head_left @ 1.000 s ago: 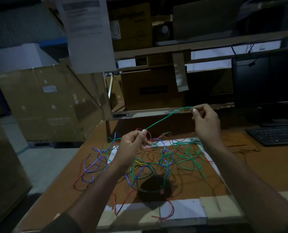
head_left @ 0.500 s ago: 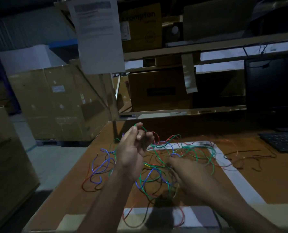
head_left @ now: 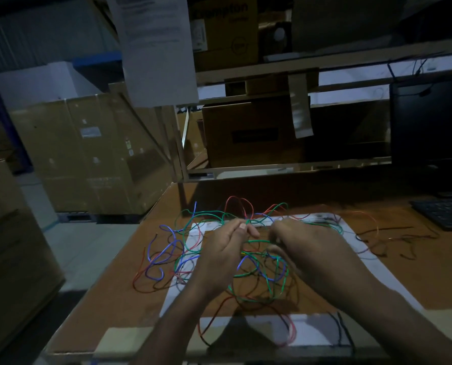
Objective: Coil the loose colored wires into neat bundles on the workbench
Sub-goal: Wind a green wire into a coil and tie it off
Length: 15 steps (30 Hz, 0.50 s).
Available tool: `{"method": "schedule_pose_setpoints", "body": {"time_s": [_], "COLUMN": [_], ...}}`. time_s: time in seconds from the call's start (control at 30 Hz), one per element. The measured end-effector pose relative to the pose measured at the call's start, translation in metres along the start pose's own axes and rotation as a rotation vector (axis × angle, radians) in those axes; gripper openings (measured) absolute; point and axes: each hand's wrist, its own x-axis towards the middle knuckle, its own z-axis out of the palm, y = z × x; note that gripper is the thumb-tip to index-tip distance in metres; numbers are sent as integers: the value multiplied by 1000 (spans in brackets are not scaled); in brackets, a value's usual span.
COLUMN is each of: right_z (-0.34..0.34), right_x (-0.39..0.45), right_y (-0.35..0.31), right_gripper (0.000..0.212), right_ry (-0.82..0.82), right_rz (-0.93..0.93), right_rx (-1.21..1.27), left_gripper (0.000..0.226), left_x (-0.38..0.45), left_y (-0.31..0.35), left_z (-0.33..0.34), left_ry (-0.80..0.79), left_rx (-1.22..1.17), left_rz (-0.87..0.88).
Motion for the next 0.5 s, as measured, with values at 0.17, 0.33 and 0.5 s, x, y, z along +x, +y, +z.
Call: {"method": "schedule_pose_setpoints", "body": {"time_s": [0.17,0.33,0.5], "right_z": [0,4,32], "right_x": [-10,-7,0], "right_y": [27,39,30], "right_gripper": [12,15,30], "right_ry": [51,444,465], "right_rz": [106,268,508], "right_rx": [67,338,619], "left_gripper": [39,36,28], "left_x": [-4,-20,-26], "left_y": [-4,-5,11], "left_z": [-23,-26,-20], "left_ry": [-49,-245,-318], "left_rx": [-46,-461,-1137], "left_rz": [-144,-296,-429]}}
